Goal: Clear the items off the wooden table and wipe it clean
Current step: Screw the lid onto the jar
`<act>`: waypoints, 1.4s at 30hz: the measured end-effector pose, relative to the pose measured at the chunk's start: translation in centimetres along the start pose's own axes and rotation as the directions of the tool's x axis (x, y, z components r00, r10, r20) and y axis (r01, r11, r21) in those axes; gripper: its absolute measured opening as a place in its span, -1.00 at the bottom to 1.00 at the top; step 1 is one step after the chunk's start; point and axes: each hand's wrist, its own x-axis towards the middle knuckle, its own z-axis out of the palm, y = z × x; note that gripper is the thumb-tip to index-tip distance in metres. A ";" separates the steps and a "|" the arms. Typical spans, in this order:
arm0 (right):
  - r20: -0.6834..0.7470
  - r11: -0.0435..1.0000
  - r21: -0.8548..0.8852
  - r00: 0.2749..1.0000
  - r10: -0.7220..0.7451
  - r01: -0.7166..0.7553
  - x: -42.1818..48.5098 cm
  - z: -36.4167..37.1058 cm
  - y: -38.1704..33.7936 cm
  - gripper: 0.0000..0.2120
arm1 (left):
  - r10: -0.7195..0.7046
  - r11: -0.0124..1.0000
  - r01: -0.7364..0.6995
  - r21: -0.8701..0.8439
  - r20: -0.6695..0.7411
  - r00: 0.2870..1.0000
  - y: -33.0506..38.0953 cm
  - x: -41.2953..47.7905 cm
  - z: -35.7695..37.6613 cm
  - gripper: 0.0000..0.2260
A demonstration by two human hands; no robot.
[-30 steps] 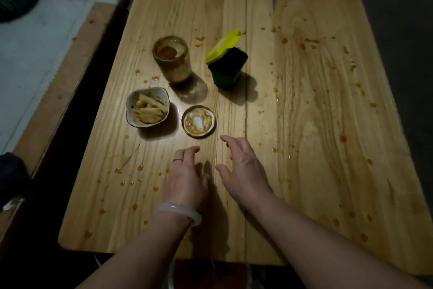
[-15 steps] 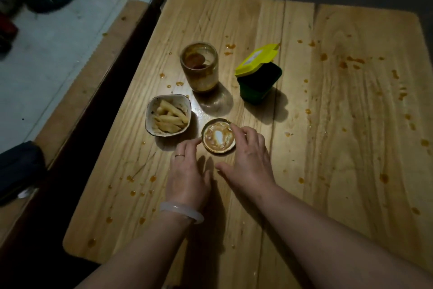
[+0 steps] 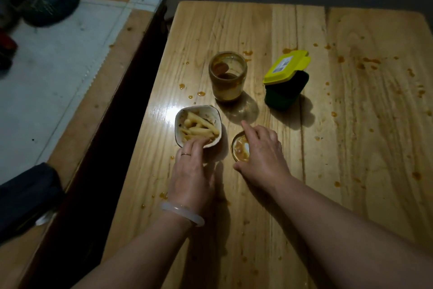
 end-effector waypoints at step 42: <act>-0.358 0.628 0.770 0.889 0.285 0.109 -2.6 -4.3 5.1 -0.27 | -0.014 0.966 0.045 -0.253 0.122 0.992 6.3 10.7 2.3 0.00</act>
